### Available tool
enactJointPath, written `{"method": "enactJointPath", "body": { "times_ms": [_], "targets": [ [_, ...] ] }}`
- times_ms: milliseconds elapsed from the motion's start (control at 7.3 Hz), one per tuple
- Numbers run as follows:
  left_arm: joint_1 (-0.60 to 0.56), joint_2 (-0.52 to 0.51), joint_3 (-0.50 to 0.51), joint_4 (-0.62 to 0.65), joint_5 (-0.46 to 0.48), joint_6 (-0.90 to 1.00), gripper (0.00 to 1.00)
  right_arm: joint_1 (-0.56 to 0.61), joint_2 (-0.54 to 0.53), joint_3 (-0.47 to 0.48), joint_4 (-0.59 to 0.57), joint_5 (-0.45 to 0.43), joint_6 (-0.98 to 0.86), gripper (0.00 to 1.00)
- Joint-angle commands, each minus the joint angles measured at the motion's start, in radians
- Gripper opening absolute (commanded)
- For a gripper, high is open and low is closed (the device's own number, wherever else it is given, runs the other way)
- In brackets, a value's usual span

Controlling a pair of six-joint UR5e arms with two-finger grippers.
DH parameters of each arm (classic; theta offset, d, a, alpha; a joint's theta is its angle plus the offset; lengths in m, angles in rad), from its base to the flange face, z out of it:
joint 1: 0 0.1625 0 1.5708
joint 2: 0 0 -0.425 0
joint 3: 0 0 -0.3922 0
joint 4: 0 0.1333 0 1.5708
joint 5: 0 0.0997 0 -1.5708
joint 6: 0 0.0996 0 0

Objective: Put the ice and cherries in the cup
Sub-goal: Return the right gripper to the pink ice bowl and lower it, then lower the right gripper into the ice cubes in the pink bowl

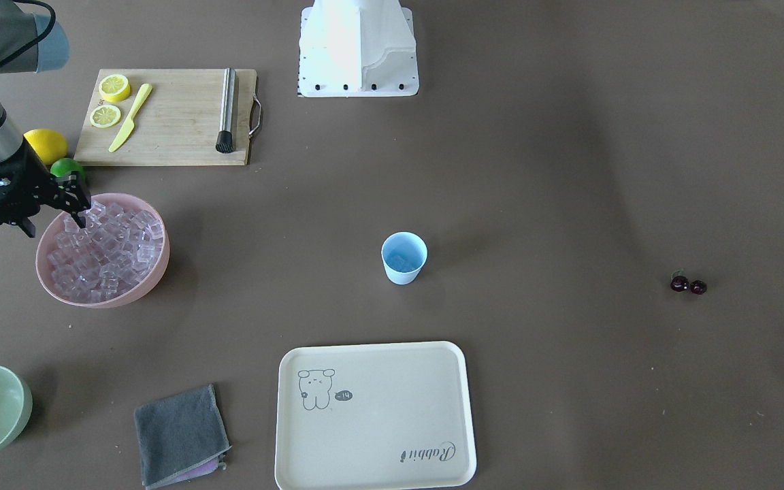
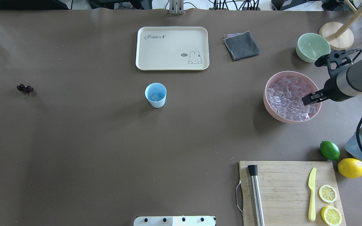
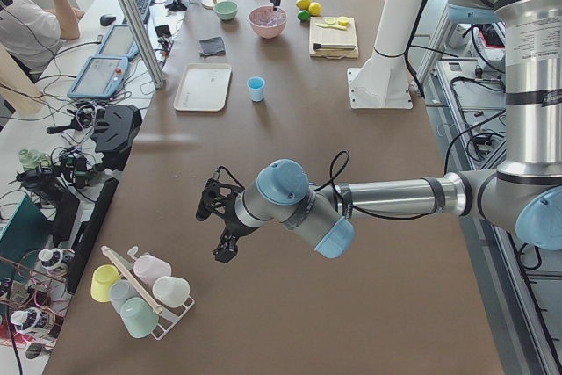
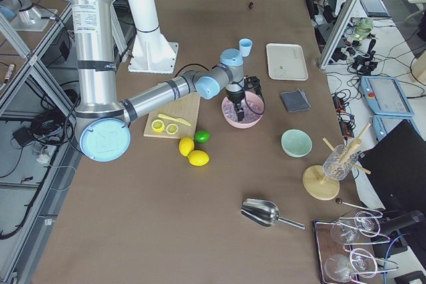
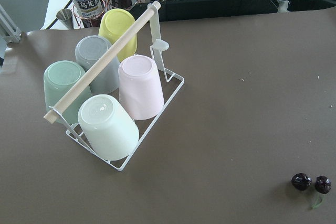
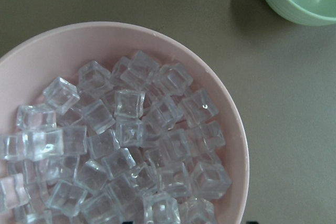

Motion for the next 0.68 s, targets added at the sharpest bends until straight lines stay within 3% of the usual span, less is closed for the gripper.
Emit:
{"method": "enactJointPath", "body": {
  "times_ms": [0, 548],
  "targets": [
    [0.0, 0.0, 0.003, -0.001, 0.0, 0.0, 0.98, -0.026, 0.005, -0.003, -0.002, -0.018, -0.001, 0.76],
    [0.0, 0.008, 0.011, -0.003, 0.002, 0.003, 0.98, -0.08, 0.036, -0.011, -0.002, -0.018, -0.072, 0.71]
  ]
}}
